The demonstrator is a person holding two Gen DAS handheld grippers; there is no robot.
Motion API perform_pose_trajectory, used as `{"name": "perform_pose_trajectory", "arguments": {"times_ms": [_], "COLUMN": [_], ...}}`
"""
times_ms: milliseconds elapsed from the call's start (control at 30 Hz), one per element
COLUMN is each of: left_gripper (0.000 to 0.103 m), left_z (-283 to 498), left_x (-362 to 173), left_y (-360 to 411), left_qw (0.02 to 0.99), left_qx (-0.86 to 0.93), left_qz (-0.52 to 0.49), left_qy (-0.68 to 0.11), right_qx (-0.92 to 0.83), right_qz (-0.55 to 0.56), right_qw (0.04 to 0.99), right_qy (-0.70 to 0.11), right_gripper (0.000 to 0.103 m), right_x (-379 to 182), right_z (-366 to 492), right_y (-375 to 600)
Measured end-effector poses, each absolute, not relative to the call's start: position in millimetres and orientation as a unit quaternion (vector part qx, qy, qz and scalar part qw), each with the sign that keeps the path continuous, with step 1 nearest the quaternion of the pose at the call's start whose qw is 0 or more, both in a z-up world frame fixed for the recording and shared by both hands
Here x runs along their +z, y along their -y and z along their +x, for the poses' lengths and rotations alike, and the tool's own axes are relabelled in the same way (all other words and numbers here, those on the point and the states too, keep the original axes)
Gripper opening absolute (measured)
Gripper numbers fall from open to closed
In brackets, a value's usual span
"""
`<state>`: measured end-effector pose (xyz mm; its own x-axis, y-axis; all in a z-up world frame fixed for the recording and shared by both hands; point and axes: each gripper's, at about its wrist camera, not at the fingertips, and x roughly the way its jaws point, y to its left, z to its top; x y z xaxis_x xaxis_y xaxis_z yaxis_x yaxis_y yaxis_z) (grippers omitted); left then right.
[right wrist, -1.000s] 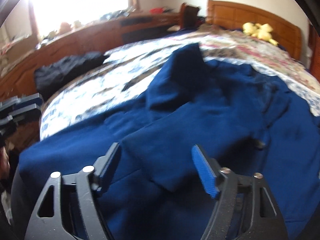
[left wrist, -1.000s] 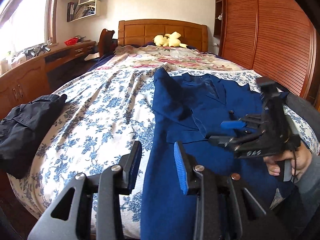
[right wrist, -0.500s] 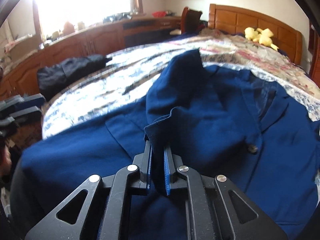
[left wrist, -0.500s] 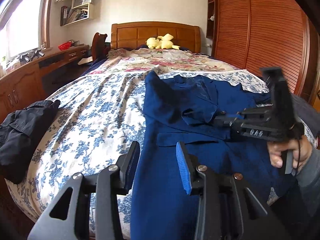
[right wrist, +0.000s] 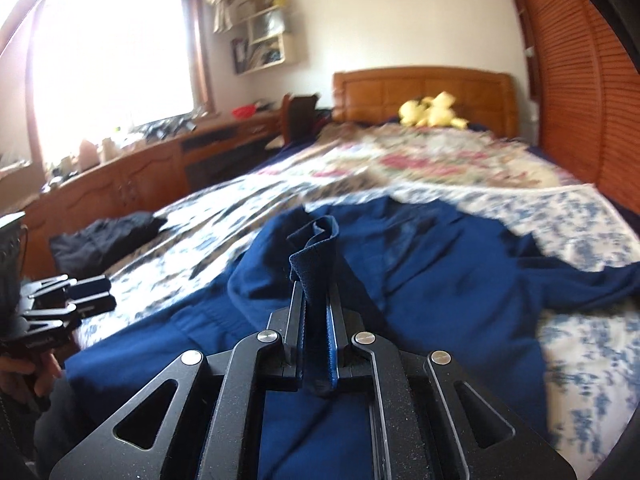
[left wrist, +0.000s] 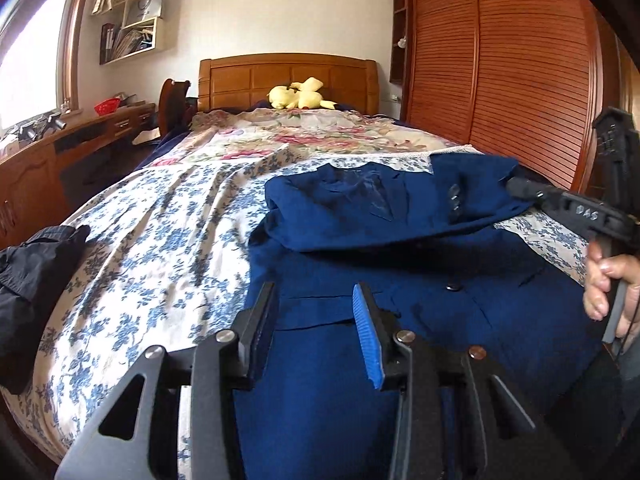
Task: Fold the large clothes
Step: 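Grasp the cuff of the folded sleeve with the right gripper, then lay the sleeve diagonally across the jacket front and open the right gripper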
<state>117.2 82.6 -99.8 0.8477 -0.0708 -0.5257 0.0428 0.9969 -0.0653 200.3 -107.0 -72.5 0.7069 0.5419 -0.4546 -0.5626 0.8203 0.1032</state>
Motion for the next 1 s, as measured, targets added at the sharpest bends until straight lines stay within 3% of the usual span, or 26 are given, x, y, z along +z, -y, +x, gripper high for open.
{"name": "perform_pose_trajectory", "arguments": {"times_ms": [133, 633, 700, 867, 1000], "left_gripper": [0.037, 0.039, 0.039, 0.039, 0.039], "left_z": [121, 178, 185, 188, 188], "left_x": [-98, -100, -107, -122, -126], "left_y": [-74, -51, -51, -57, -61], "left_qw": [0.961, 0.969, 0.969, 0.968, 0.967], "left_qx": [-0.039, -0.060, -0.062, -0.065, -0.072], "left_qz": [-0.020, 0.010, 0.006, -0.007, -0.009], "left_qy": [-0.274, -0.239, -0.239, -0.241, -0.246], "right_qx": [0.264, 0.248, 0.249, 0.250, 0.254], "right_qz": [-0.026, -0.057, -0.063, -0.073, -0.089], "right_qw": [0.934, 0.902, 0.899, 0.897, 0.896], "right_qy": [-0.239, -0.349, -0.354, -0.357, -0.353], "right_gripper": [0.006, 0.010, 0.014, 0.045, 0.048], "right_x": [-73, -159, -160, -155, -145], "right_z": [189, 165, 164, 158, 157], "right_y": [131, 134, 131, 127, 120]}}
